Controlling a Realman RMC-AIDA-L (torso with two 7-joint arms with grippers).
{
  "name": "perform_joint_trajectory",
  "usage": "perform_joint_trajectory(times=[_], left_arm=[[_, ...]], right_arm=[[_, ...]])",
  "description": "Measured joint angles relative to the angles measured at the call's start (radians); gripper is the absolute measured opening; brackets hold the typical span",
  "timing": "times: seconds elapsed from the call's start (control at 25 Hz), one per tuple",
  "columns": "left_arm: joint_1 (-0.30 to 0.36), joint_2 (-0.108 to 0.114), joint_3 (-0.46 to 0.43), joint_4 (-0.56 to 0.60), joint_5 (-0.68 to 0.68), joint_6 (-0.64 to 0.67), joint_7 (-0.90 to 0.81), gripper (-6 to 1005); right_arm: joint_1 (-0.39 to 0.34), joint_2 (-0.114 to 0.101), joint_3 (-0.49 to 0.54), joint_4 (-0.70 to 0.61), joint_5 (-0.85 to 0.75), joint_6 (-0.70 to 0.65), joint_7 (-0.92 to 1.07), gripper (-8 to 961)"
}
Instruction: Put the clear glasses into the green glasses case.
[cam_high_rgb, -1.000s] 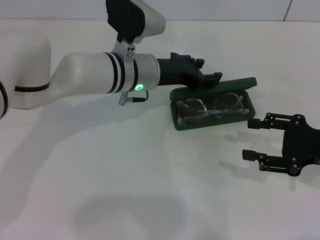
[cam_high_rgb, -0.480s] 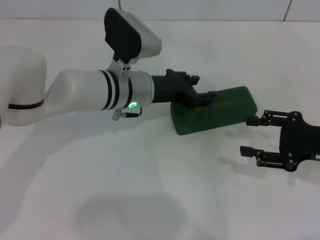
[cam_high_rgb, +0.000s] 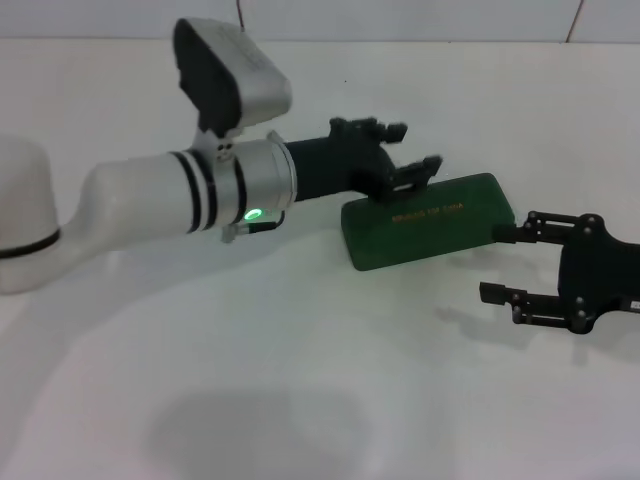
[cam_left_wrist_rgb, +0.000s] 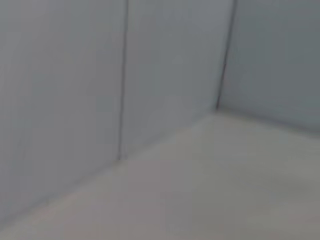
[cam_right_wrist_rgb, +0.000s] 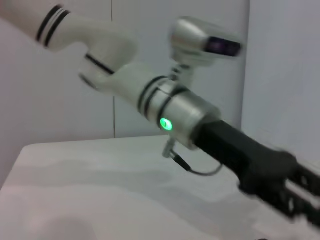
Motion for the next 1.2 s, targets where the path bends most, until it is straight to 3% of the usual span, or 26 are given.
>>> perform_joint_trajectory(times=[0.16, 0.4, 0.48, 0.6, 0.76, 1.0, 1.2], left_arm=[[0.143, 0.008, -0.031, 0.067, -0.16, 0.18, 0.222, 618], [0.292, 0.015, -0.255, 0.003, -0.193, 0.56, 0.418, 619], [0.312, 0.023, -0.294, -0.032, -0.187, 0.627, 0.434, 619], [0.333, 0.06, -0.309, -0.082, -0.134, 0.71, 0.424, 620], [0.375, 0.09, -0.311, -0.102, -0.061, 0.785, 0.438, 621], [0.389, 0.119, -0.312, -0.086, 0.033, 0.823, 0.438, 623], [0.384, 0.128, -0.313, -0.083, 0.05, 0.824, 0.441, 624]], right_arm=[[-0.001, -0.002, 0.005, -0.002, 0.013, 0.005, 0.0, 664], [0.009, -0.003, 0.006, -0.01, 0.091, -0.004, -0.007, 664], [0.018, -0.002, 0.004, -0.008, 0.097, -0.007, -0.011, 664], [0.053, -0.001, -0.005, -0.001, 0.093, -0.02, -0.009, 663], [0.083, -0.001, -0.007, 0.0, 0.087, -0.068, -0.011, 663], [0.128, -0.002, -0.028, 0.0, 0.087, -0.135, -0.011, 663], [0.135, 0.0, -0.066, -0.009, 0.086, -0.157, -0.016, 663]])
